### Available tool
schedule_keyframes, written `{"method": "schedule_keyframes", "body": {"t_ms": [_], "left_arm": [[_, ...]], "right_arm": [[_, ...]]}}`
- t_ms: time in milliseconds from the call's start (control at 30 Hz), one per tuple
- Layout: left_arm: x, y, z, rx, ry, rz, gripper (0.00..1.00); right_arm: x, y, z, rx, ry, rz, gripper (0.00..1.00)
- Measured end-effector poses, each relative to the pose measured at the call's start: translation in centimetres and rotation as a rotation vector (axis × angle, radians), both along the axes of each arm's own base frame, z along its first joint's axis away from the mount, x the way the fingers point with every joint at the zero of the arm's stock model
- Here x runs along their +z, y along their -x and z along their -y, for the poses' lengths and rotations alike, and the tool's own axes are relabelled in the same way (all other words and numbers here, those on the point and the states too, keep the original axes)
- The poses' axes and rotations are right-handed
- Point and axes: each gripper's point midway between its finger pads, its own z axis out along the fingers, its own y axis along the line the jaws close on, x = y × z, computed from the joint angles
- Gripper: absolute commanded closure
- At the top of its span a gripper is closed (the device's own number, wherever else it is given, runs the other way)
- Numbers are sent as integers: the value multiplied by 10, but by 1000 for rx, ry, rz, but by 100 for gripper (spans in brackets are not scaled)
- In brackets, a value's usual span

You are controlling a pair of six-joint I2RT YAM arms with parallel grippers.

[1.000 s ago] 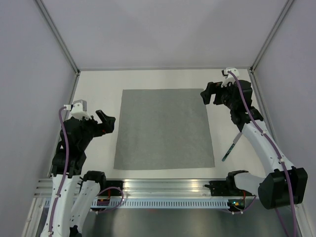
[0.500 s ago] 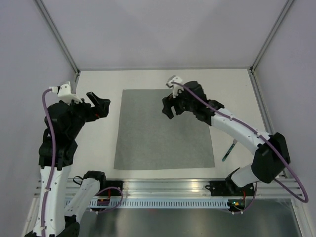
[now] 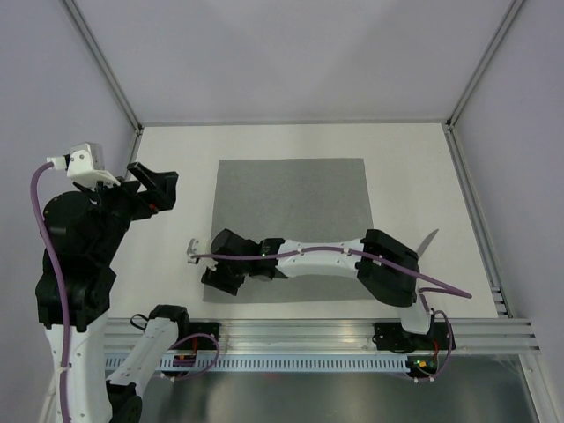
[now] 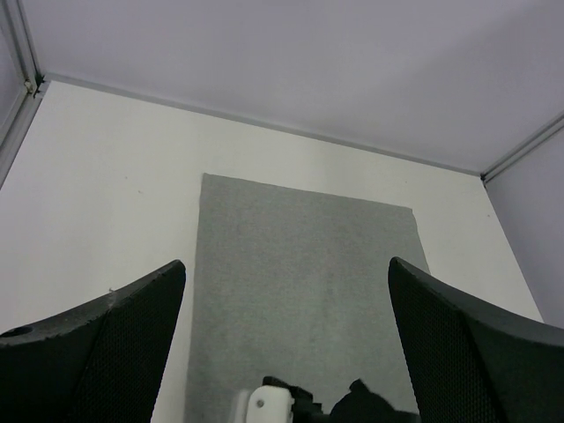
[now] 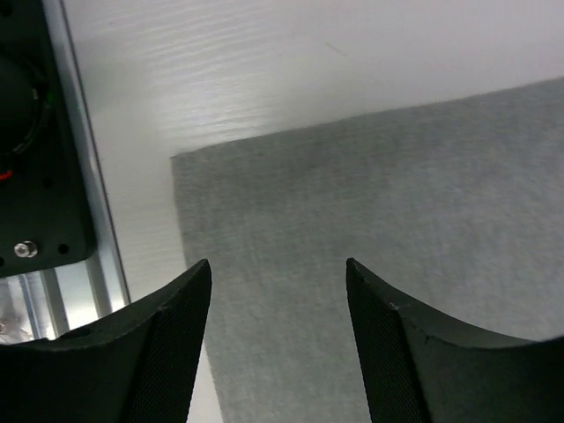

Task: Fold the napkin, place the utensils inside, and roll it up
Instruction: Fold the napkin

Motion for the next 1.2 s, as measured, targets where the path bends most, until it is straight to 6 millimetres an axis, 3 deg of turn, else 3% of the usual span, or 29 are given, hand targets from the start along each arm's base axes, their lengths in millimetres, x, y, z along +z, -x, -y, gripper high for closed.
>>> {"method": "schedule_keyframes", "body": {"t_ms": [233,400,800,1200], "left_arm": [[-4,8,-6,32,-6,-24,0],[-10,9,-9,45,-10,-47,0],[-7,15,-10,50,-10,-32,0],[-14,20,-15,72,-14,-45,0]], "right_arm": [[-23,46,-31,93,20,0,34],[-28,42,-41,80,2,-3,35],[-63,41,-43,46,44,-25,40],[-65,44,-49,42,31,-30,41]]}}
